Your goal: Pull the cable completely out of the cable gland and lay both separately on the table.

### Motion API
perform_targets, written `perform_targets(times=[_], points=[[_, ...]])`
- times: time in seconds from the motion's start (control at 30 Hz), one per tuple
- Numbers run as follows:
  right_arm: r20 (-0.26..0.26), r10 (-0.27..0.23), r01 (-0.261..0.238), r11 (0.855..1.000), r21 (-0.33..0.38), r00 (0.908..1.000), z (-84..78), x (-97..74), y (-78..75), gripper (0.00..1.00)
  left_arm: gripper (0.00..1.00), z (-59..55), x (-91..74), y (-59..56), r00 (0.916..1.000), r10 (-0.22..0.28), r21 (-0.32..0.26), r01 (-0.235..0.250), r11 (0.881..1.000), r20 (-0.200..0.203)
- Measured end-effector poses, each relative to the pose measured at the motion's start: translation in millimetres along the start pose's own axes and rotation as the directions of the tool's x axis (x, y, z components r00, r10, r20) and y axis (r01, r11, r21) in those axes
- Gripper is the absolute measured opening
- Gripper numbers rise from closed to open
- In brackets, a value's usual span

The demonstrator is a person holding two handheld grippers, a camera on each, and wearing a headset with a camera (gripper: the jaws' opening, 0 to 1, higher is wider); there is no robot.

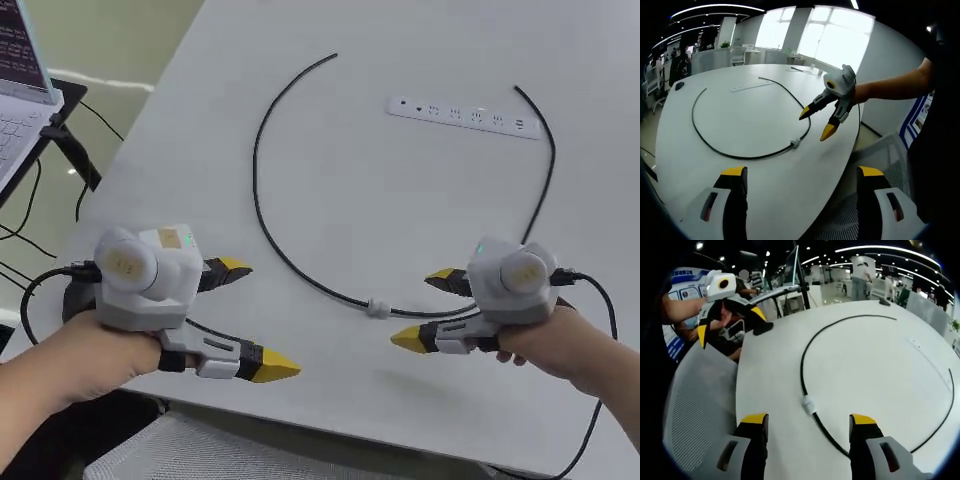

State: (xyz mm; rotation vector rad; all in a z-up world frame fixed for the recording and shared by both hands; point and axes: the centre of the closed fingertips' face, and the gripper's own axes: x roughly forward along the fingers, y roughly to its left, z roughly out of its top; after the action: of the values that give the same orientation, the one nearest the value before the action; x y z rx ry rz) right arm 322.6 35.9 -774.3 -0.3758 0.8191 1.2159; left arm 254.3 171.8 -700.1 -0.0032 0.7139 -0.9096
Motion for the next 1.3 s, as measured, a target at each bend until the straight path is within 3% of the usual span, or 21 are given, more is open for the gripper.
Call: perform_targets(times=[0.3,0.43,0.77,1.03,1.3], points=[[-0.025,0.010,-0.012,0.999,-0.051,0.9996,0.6,13.8,-6.6,0.57,0.89,-3.9,3.6,-0.4,0.9998,-0.007,0.003,0.007,1.000,-0.016],[-0.067,0.023,-0.030,0.993,-0.115,0.9975,-3.9,21.8,-7.2,0.53,0.88,-4.8,4.4,-0.6,0.9998,-0.011,-0.001,0.011,1.000,-0.018],[-0.082,0.043,-0.057,0.981,-0.183,0.9957,-1.3,32.3,-6.8,0.38,0.89,-8.8,5.0,4.3,0.9997,0.002,0.006,-0.002,1.000,-0.024],[-0.109,0.070,-0.093,0.970,-0.223,0.9916,-6.3,40.2,-4.0,0.27,0.89,-18.4,6.8,7.4,0.9984,0.010,0.028,-0.008,1.000,-0.056],[-0.129,0.093,-0.122,0.963,-0.239,0.9873,-10.3,45.3,-3.4,0.17,0.93,-19.6,9.4,9.7,0.9979,0.019,0.037,-0.017,0.999,-0.062]])
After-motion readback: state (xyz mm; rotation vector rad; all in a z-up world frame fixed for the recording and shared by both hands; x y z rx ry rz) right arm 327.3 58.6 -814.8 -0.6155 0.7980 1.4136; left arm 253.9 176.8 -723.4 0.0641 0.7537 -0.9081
